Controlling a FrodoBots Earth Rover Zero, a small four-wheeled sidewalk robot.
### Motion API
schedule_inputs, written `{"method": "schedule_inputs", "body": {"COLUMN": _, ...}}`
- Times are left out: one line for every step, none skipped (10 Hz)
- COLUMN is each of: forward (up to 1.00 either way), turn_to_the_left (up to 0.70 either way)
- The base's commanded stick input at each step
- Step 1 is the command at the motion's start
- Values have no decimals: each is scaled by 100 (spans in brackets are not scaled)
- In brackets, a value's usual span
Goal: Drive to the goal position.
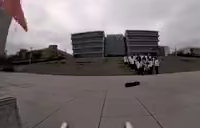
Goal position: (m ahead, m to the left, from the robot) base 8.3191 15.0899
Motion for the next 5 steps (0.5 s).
{"method": "schedule_inputs", "body": {"forward": 70, "turn_to_the_left": 14}}
{"method": "schedule_inputs", "body": {"forward": 70, "turn_to_the_left": 14}}
{"method": "schedule_inputs", "body": {"forward": 70, "turn_to_the_left": 14}}
{"method": "schedule_inputs", "body": {"forward": 70, "turn_to_the_left": 14}}
{"method": "schedule_inputs", "body": {"forward": 70, "turn_to_the_left": 14}}
